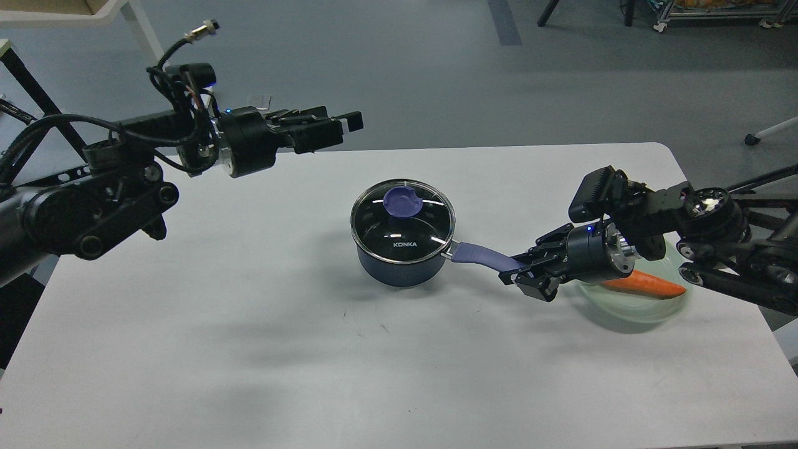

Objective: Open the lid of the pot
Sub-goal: 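Move the left gripper over the pot and grasp the purple lid knob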

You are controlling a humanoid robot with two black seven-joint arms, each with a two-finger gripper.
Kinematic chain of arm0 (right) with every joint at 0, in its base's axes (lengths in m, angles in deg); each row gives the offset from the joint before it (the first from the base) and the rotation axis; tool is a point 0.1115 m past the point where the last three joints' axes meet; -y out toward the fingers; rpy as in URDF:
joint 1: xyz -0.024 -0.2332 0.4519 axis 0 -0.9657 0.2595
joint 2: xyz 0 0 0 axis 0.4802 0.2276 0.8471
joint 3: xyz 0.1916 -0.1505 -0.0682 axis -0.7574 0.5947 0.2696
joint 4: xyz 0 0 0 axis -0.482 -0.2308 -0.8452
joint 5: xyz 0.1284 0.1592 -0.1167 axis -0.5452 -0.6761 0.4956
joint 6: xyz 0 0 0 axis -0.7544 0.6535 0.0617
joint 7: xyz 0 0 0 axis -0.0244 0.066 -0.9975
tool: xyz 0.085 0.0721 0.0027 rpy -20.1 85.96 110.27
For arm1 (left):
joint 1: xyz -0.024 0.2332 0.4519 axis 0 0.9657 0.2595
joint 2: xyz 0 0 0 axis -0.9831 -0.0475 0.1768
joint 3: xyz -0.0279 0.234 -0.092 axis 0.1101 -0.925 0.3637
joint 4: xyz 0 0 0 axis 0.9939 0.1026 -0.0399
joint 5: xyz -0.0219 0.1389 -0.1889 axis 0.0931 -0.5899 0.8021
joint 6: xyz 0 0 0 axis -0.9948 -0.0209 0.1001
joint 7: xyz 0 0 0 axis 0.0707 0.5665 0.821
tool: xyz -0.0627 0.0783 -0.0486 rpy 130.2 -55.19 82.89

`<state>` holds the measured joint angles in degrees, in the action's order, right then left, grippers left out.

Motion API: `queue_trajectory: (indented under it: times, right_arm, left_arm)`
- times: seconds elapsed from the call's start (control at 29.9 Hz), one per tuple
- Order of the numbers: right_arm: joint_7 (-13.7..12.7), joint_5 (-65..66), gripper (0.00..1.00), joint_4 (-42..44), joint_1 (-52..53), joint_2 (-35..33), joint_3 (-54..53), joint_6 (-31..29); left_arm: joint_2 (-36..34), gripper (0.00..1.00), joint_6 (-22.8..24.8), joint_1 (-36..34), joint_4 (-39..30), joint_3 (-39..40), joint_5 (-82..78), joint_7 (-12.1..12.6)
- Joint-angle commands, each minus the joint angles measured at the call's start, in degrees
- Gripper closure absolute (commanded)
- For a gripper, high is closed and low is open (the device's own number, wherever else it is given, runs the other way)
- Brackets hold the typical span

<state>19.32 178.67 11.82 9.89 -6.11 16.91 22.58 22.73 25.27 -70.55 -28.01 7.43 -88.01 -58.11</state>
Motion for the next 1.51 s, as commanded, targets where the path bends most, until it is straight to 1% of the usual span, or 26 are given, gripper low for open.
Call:
queue_trajectory:
  times: [0.0, 0.07, 0.13, 0.2, 0.43, 0.57, 0.87, 1.0, 1.47]
  right_arm:
    - [0.0, 0.0, 0.69, 0.0, 0.0, -0.1, 0.0, 0.0]
    - [0.0, 0.0, 0.69, 0.0, 0.0, -0.1, 0.0, 0.0]
    - [0.0, 0.0, 0.69, 0.0, 0.0, -0.1, 0.0, 0.0]
    - [0.0, -0.1, 0.69, 0.0, 0.0, -0.1, 0.0, 0.0]
    - [0.0, 0.0, 0.69, 0.0, 0.0, -0.2, 0.1, 0.0]
    - [0.0, -0.1, 0.69, 0.0, 0.0, -0.2, 0.1, 0.0]
    - [0.0, -0.1, 0.69, 0.1, -0.1, -0.2, 0.2, 0.0]
    - [0.0, -0.1, 0.69, 0.0, -0.3, -0.1, 0.2, 0.0]
    - [0.0, -0.1, 0.68, 0.0, -0.3, -0.2, 0.2, 0.0]
  left_arm:
    - [2.6, 0.01, -6.6, -3.3, 0.5, -7.5, -6.9, 0.0]
    - [4.5, 0.01, -10.2, -5.1, 1.1, -12.2, -7.3, 0.0]
    - [6.2, 0.01, -12.2, -7.0, 2.4, -16.4, -7.6, 0.0]
    - [8.2, 0.01, -12.4, -7.6, 4.4, -18.5, -7.7, 0.0]
    - [13.8, 0.01, -13.2, -7.6, 12.5, -20.1, -7.8, 0.0]
    - [14.8, 0.01, -14.3, -7.3, 14.5, -22.5, -7.8, 0.0]
    - [15.6, 0.01, -14.6, -5.9, 15.0, -23.3, -7.7, 0.0]
    - [16.7, 0.01, -14.7, -5.0, 17.1, -23.3, -7.5, 0.0]
    - [18.1, 0.01, -14.7, -3.9, 19.5, -23.4, -7.5, 0.0]
